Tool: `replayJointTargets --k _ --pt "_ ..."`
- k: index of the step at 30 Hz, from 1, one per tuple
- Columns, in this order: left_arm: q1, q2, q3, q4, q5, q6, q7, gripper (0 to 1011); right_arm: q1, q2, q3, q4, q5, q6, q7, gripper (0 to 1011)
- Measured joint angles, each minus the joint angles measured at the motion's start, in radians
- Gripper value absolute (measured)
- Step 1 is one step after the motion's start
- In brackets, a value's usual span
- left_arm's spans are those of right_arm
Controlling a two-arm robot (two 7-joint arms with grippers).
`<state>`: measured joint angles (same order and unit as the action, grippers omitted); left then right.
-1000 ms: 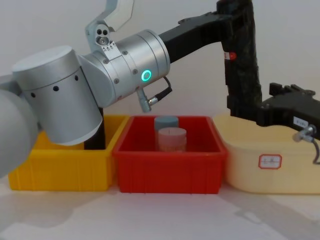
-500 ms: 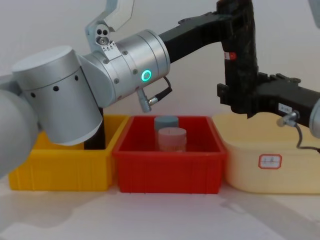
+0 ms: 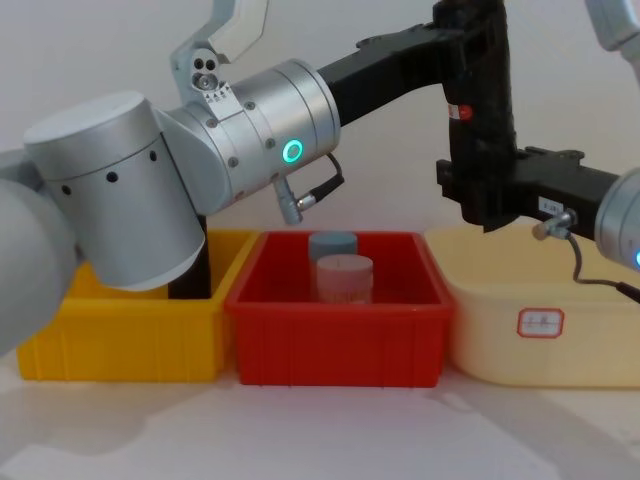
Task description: Pick up the garbage bag with the one hand and transfer it to the other hand.
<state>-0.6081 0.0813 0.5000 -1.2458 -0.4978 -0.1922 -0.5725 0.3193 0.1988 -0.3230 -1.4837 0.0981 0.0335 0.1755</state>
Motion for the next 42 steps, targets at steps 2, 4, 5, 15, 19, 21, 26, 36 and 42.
replayJointTargets --k 2,4,5,15,19,21,26,36,42 --pt "0.0 0.0 0.0 0.0 0.0 0.0 0.0 371 0.003 -0.003 0.001 0.002 -0.002 0.004 -0.002 565" --pt "0.0 0.0 0.0 0.0 0.0 0.0 0.0 393 0.006 -0.006 0.004 0.004 -0.004 0.009 -0.005 566" --pt "0.0 0.0 0.0 0.0 0.0 0.0 0.0 425 0.006 -0.007 0.005 0.005 -0.005 0.011 -0.006 566" --pt "0.0 0.0 0.0 0.0 0.0 0.0 0.0 750 0.01 -0.022 0.032 0.008 -0.004 0.034 -0.018 563" --pt "0.0 0.0 0.0 0.0 0.0 0.0 0.0 861 0.012 -0.028 0.05 0.013 0.001 0.045 -0.029 563" --pt "0.0 0.0 0.0 0.0 0.0 0.0 0.0 926 0.013 -0.03 0.058 0.016 0.003 0.05 -0.034 563" --pt "0.0 0.0 0.0 0.0 0.0 0.0 0.0 1001 0.019 -0.036 0.091 0.032 0.011 0.07 -0.056 563" --pt "0.0 0.0 0.0 0.0 0.0 0.0 0.0 1001 0.043 -0.041 0.158 0.082 0.012 0.111 -0.117 563" --pt "0.0 0.0 0.0 0.0 0.0 0.0 0.0 1001 0.059 -0.04 0.194 0.119 0.0 0.131 -0.162 563"
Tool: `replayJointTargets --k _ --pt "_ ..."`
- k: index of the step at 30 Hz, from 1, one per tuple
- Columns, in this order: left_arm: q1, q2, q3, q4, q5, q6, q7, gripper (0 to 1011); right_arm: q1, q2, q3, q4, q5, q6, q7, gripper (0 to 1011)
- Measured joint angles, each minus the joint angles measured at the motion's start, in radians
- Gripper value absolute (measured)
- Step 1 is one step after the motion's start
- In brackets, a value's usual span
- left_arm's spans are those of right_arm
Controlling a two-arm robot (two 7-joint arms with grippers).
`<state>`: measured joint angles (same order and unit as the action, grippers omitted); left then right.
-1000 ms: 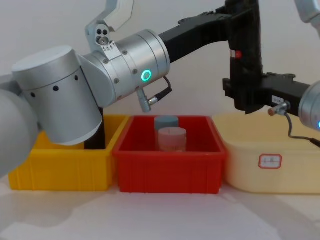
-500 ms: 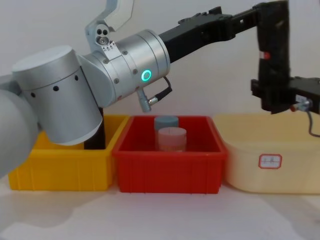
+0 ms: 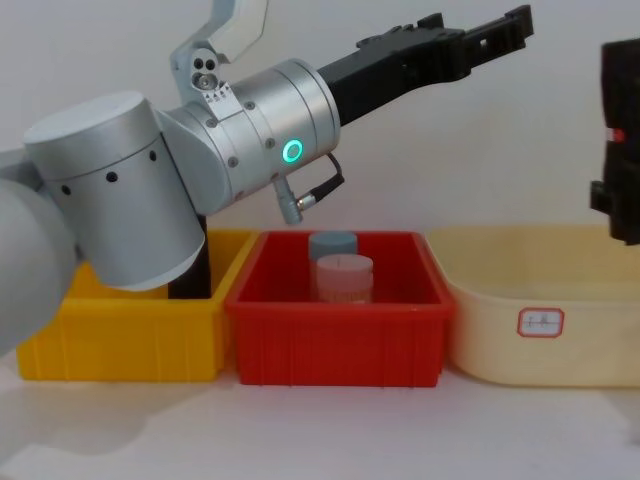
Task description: Pick up the garbage bag with the one hand and transfer it to the other hand.
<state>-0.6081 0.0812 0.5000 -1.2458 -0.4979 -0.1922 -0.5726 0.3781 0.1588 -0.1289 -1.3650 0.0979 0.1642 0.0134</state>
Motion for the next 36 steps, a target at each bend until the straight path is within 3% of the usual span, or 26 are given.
replayJointTargets --k 4,12,20,36 --pt "0.0 0.0 0.0 0.0 0.0 0.0 0.0 1001 0.009 0.003 0.018 0.02 -0.009 0.005 -0.02 565" --pt "0.0 0.0 0.0 0.0 0.0 0.0 0.0 1001 0.013 0.012 0.04 0.033 -0.024 0.003 -0.04 795" --pt "0.0 0.0 0.0 0.0 0.0 0.0 0.0 1001 -0.001 0.025 0.046 -0.006 -0.035 -0.016 -0.03 1000" --pt "0.0 0.0 0.0 0.0 0.0 0.0 0.0 1001 -0.033 0.031 0.026 -0.17 -0.027 -0.054 0.054 1000"
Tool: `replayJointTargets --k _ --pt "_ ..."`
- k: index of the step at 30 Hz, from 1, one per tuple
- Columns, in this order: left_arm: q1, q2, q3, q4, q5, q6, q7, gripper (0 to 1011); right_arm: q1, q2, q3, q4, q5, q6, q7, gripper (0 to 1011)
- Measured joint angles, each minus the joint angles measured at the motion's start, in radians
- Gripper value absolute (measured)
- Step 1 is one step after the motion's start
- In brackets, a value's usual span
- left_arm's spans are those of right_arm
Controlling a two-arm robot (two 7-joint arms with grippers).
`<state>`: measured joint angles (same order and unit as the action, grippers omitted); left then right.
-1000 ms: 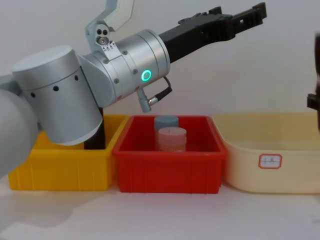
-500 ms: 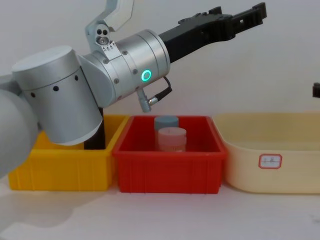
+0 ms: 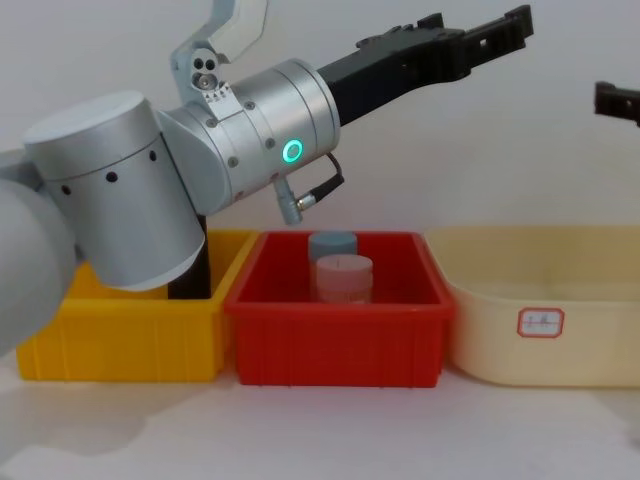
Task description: Pick up the garbage bag with the one hand and transfer it to the other hand.
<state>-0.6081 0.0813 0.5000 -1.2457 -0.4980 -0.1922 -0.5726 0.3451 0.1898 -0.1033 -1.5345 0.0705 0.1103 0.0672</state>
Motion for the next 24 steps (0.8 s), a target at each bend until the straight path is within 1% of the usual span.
replayJointTargets --k 7,11,18,24 --pt "0.002 0.003 0.0 -0.003 0.0 -0.001 0.003 1001 -0.011 -0.008 -0.014 -0.047 0.013 0.004 0.035 1000" --pt "0.011 0.011 -0.004 -0.021 0.007 -0.005 0.019 1001 -0.018 -0.013 -0.021 -0.059 0.019 0.015 0.049 1000" --pt "0.043 0.038 -0.024 -0.082 0.036 -0.015 0.067 1001 -0.025 -0.024 -0.036 -0.058 0.024 0.031 0.07 1000" --pt "0.086 0.076 -0.059 -0.172 0.077 -0.023 0.13 1001 -0.024 -0.033 -0.055 -0.038 0.027 0.039 0.088 1000"
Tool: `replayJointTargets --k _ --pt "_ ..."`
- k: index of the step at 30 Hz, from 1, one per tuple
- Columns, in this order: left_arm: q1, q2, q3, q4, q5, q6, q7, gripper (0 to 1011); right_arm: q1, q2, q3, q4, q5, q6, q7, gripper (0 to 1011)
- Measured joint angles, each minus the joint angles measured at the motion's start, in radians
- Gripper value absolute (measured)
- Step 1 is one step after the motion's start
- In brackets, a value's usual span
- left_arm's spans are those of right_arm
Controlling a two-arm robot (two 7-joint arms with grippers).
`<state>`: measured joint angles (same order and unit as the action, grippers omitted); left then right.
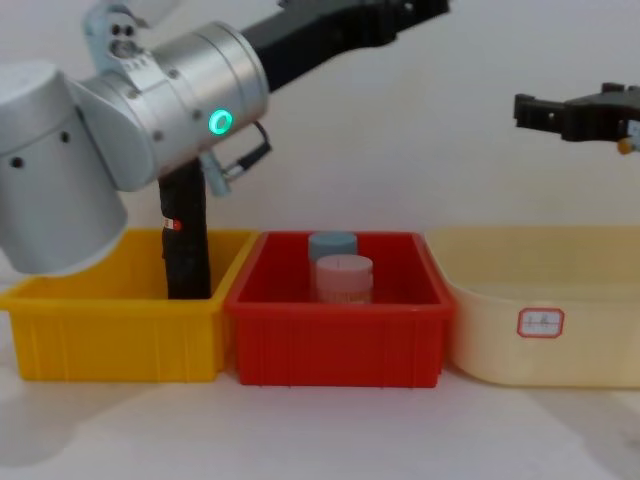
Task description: Pick up the garbage bag with the one hand and transfer it to the other hand.
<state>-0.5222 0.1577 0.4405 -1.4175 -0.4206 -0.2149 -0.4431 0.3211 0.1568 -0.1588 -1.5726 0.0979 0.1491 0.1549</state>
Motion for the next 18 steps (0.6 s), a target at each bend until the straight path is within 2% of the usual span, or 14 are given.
replayJointTargets --k 11,18 --pt "0.078 0.067 -0.072 -0.157 0.078 -0.003 0.103 1001 0.016 -0.012 -0.053 0.034 0.006 0.006 0.045 1000" --pt "0.12 0.108 -0.116 -0.243 0.126 0.008 0.154 1001 0.029 -0.015 -0.103 0.05 0.009 0.018 0.086 1000"
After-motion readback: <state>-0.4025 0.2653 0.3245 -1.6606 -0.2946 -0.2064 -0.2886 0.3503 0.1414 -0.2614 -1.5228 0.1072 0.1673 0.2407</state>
